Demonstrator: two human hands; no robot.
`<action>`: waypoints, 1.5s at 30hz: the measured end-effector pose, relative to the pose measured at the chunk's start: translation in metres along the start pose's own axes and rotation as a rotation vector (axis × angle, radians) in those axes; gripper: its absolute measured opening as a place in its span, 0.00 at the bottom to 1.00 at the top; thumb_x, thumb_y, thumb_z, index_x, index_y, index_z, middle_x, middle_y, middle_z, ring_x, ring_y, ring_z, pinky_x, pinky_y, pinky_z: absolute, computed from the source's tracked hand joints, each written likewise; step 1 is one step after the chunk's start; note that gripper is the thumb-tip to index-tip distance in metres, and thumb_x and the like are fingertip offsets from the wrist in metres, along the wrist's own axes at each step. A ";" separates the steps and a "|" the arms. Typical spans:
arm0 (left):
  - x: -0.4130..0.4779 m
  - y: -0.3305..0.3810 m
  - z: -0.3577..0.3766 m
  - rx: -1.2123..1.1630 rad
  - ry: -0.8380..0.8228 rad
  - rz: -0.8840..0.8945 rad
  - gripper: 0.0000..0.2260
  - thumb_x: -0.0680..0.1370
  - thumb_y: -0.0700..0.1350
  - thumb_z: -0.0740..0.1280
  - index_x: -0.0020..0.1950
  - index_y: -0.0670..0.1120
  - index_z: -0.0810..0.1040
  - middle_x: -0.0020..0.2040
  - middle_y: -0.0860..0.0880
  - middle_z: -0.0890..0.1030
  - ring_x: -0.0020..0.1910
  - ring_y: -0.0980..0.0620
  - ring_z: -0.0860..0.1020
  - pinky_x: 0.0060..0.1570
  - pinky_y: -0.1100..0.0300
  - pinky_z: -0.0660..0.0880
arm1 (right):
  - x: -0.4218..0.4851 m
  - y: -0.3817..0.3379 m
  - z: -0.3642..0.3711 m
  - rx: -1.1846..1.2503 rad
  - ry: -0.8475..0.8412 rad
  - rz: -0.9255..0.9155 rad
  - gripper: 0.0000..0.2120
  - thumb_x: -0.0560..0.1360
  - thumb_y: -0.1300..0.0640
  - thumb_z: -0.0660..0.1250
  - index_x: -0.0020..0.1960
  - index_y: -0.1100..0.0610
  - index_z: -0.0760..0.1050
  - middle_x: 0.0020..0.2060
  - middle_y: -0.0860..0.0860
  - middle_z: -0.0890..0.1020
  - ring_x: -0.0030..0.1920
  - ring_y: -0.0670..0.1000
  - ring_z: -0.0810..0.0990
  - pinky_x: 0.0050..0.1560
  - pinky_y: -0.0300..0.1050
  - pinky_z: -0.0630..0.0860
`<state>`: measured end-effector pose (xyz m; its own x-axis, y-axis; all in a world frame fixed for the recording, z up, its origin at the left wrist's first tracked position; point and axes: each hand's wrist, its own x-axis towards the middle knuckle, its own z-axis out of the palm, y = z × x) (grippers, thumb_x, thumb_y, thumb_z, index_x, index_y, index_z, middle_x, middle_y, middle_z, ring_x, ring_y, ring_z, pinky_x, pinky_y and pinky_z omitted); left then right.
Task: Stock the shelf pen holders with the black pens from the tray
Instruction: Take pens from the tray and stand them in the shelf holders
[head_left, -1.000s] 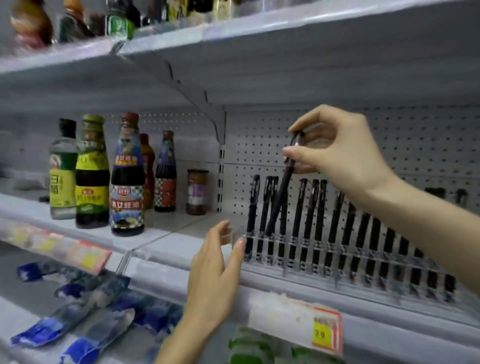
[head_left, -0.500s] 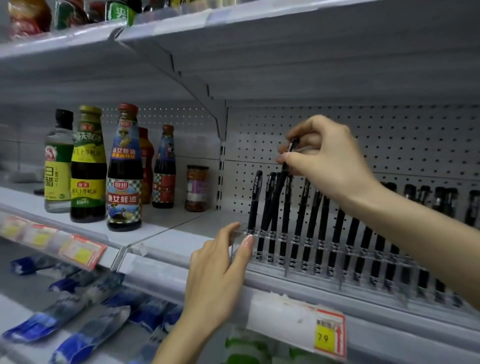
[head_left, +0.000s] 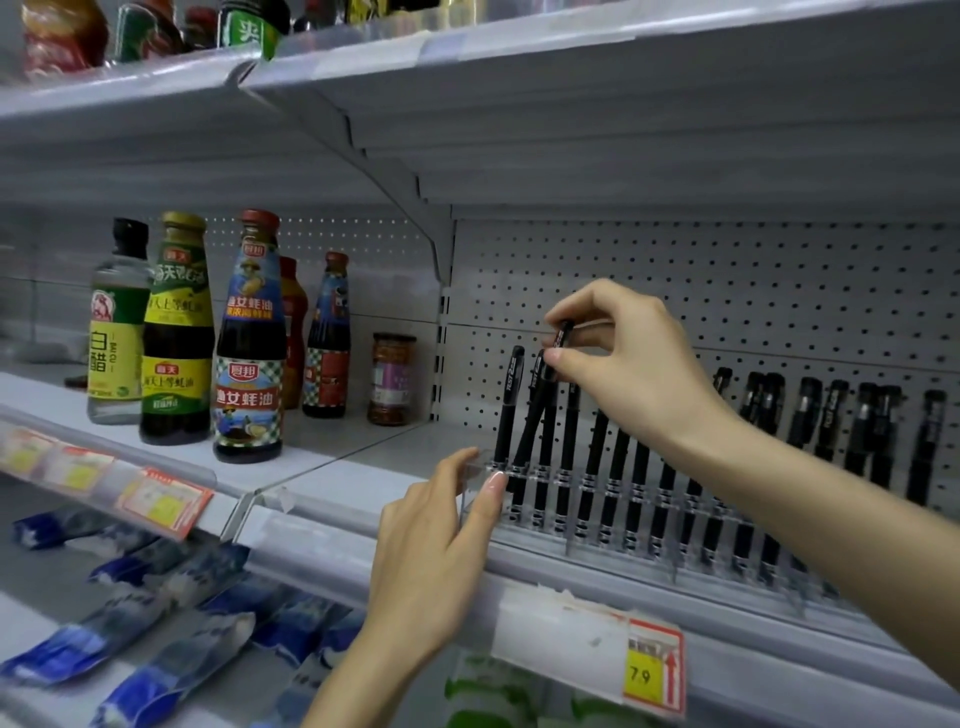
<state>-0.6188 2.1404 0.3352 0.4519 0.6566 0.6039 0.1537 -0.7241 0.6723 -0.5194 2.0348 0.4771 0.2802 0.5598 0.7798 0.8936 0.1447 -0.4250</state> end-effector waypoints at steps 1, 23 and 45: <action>0.001 0.000 0.000 0.002 -0.001 -0.003 0.36 0.66 0.75 0.39 0.69 0.65 0.62 0.62 0.63 0.73 0.63 0.57 0.67 0.56 0.61 0.59 | -0.001 0.001 0.001 -0.025 0.002 0.000 0.10 0.73 0.62 0.71 0.49 0.50 0.75 0.51 0.48 0.79 0.52 0.45 0.79 0.56 0.41 0.75; -0.002 0.006 -0.004 -0.029 -0.004 -0.030 0.37 0.66 0.78 0.40 0.69 0.64 0.64 0.61 0.65 0.70 0.58 0.60 0.62 0.55 0.61 0.58 | 0.003 0.006 0.008 -0.182 0.067 0.076 0.12 0.73 0.56 0.72 0.53 0.50 0.73 0.42 0.49 0.72 0.41 0.44 0.70 0.34 0.29 0.62; -0.003 0.012 -0.008 -0.031 -0.018 -0.022 0.31 0.73 0.73 0.41 0.69 0.63 0.64 0.57 0.67 0.67 0.55 0.65 0.60 0.56 0.63 0.57 | 0.004 0.006 0.013 -0.246 -0.035 0.061 0.09 0.74 0.61 0.70 0.53 0.55 0.74 0.35 0.49 0.77 0.36 0.41 0.73 0.33 0.23 0.68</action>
<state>-0.6250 2.1315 0.3448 0.4646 0.6684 0.5809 0.1368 -0.7023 0.6986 -0.5172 2.0481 0.4716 0.3278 0.5900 0.7379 0.9350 -0.0908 -0.3428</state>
